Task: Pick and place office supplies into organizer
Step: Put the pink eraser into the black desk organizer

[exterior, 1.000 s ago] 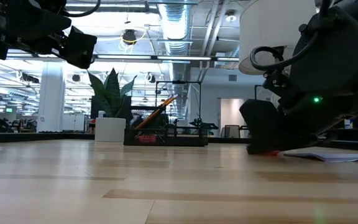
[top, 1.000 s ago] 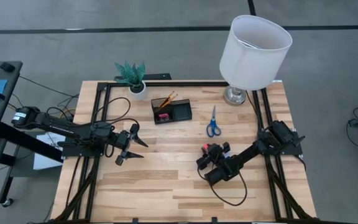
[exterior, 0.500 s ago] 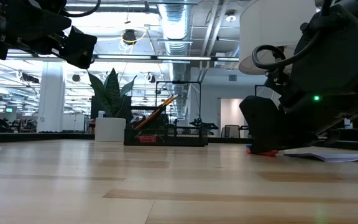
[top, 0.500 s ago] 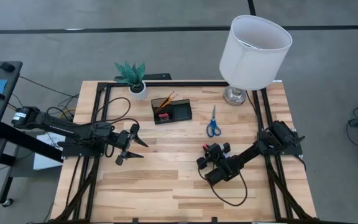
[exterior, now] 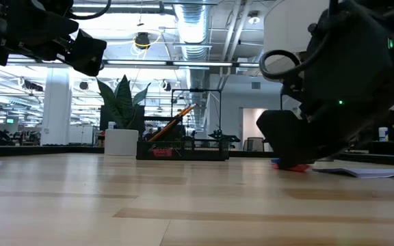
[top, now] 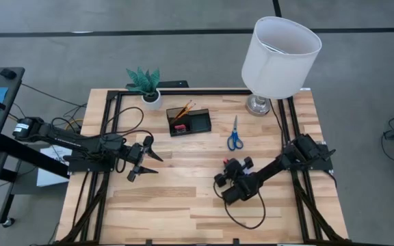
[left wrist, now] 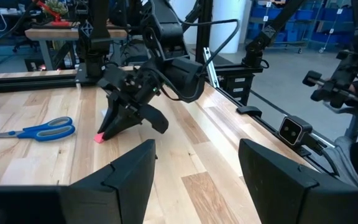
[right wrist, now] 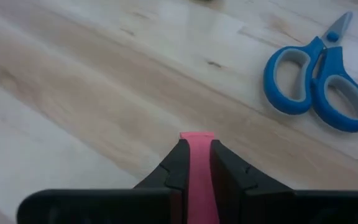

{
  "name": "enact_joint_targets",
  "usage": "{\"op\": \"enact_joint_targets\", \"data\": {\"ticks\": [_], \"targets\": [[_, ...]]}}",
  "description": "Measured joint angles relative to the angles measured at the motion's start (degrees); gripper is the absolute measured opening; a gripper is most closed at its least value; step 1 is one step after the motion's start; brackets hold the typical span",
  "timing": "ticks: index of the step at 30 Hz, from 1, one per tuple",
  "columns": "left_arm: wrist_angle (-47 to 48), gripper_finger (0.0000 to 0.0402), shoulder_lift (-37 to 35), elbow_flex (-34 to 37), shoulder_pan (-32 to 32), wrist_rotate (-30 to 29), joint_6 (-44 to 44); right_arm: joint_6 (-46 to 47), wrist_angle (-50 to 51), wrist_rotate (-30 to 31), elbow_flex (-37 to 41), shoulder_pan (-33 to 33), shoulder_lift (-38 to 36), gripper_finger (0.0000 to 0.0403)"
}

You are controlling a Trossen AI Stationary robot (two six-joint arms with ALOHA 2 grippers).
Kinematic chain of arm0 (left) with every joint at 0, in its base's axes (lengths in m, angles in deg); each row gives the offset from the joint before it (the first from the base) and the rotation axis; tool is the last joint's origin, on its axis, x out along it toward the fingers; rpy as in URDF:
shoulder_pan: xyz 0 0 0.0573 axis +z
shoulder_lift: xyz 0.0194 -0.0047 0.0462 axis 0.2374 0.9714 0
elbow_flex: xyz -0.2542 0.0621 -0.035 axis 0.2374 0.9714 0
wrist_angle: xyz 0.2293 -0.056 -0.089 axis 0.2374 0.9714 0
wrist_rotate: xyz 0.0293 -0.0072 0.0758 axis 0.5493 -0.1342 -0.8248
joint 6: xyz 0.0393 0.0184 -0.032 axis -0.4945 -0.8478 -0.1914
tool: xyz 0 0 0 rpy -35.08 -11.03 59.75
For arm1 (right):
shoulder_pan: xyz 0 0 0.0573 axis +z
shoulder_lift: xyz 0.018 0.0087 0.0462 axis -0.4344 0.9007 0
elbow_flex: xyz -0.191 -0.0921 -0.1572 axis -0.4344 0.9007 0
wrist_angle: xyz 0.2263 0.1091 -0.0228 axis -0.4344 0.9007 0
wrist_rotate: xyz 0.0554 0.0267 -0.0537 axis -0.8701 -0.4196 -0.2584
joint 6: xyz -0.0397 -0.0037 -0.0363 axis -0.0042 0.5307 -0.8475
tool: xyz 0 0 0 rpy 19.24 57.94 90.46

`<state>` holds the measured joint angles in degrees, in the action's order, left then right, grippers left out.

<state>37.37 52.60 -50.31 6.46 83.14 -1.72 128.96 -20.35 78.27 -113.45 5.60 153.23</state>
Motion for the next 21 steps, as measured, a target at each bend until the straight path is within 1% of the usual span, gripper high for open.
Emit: {"op": "enact_joint_targets", "data": {"ticks": [5, 8, 13, 16, 21], "targets": [[0.02, 0.0223, 0.00, 0.00, 0.00, -0.17, -0.04, -0.65, 6.21, -2.42, -3.68, -0.39, 0.07, 0.0028], [0.04, 0.0223, 0.00, 0.00, 0.01, -0.15, -0.07, -1.22, 9.28, -2.57, -5.34, -0.49, 0.07, 0.0025], [0.04, 0.0223, 0.00, 0.00, 0.02, -0.15, -0.32, -4.65, 9.39, -1.28, -6.65, -1.08, -0.48, 0.0017], [0.05, 0.0223, 0.00, 0.00, 0.02, -0.15, -0.35, -6.70, 8.83, 0.32, -7.02, -1.73, -1.92, 0.0001], [0.07, 0.0223, 0.00, 0.00, 0.02, -0.15, -0.35, -10.87, 9.05, 3.24, -7.04, -2.34, -6.14, 0.0000]]}}
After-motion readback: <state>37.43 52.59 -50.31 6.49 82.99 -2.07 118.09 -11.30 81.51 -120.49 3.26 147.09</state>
